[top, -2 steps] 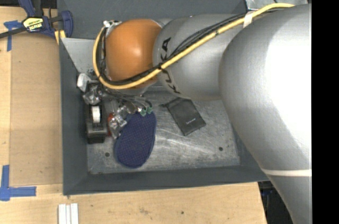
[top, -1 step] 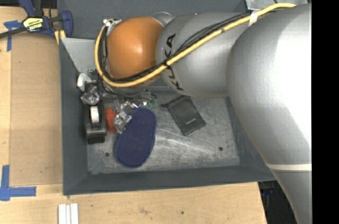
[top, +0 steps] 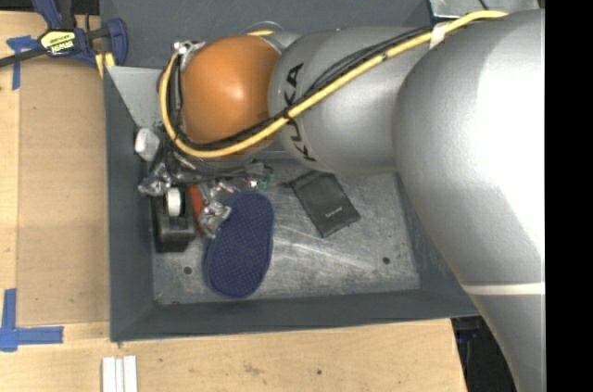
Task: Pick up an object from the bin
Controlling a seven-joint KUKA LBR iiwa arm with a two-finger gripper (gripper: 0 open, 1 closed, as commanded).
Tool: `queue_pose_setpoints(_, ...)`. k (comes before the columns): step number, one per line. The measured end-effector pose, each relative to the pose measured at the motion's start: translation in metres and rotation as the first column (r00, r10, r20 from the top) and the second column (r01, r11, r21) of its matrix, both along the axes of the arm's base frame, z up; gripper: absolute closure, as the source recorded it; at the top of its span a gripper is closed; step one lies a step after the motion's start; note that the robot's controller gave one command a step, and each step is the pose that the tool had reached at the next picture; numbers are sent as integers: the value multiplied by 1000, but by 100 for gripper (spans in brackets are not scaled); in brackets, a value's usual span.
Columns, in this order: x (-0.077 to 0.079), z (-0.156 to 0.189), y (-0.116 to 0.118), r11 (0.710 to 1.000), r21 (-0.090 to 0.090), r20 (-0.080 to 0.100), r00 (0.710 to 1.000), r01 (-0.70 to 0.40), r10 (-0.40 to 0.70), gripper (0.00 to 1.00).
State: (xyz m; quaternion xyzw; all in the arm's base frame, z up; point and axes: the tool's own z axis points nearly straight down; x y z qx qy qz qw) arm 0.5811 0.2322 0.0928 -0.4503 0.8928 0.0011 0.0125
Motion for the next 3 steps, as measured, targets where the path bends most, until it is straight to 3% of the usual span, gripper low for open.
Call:
queue_pose_setpoints(1, 2, 2, 0, 1000, 2, 7, 1000, 1, -1, 100)
queue_pose_setpoints(2, 44, 85, -13, 995, -11, -14, 994, 104, -104, 100)
queue_pose_setpoints(3, 39, 149, -10, 994, -12, -18, 993, 113, -113, 100)
